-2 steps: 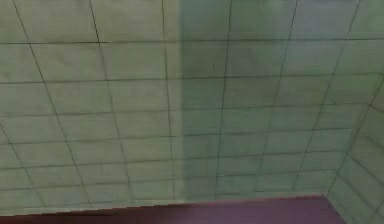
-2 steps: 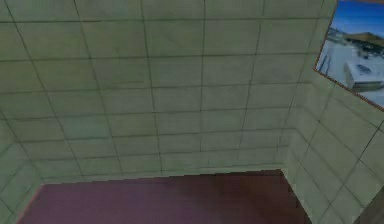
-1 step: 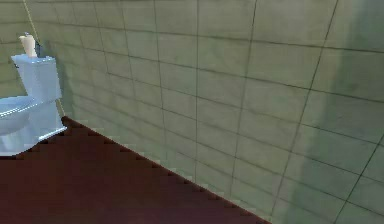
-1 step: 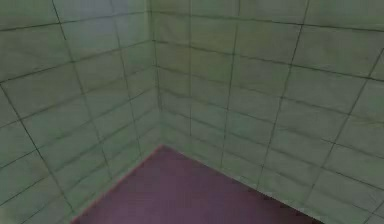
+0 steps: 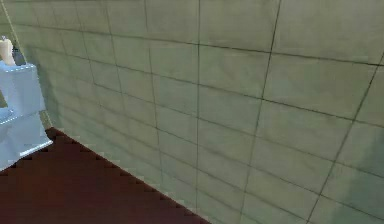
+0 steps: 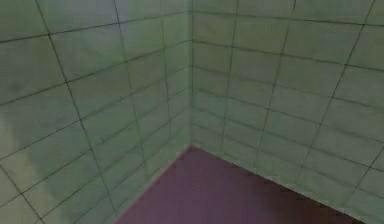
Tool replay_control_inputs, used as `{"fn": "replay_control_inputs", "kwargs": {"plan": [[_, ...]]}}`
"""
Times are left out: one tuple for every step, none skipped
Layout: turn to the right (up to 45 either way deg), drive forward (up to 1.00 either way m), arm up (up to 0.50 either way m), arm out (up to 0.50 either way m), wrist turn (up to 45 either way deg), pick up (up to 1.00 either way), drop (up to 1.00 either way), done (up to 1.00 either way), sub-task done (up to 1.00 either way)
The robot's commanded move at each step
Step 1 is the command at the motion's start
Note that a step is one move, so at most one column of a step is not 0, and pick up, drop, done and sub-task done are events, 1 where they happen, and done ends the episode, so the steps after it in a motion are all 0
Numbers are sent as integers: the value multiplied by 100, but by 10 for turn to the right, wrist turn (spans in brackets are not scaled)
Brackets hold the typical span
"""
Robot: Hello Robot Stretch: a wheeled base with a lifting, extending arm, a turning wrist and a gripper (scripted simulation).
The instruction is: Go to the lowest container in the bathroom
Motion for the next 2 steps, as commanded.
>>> {"fn": "replay_control_inputs", "kwargs": {"plan": [[-450,0,0,0,0,0,0,0,0],[0,100,0,0,0,0,0,0,0]]}}
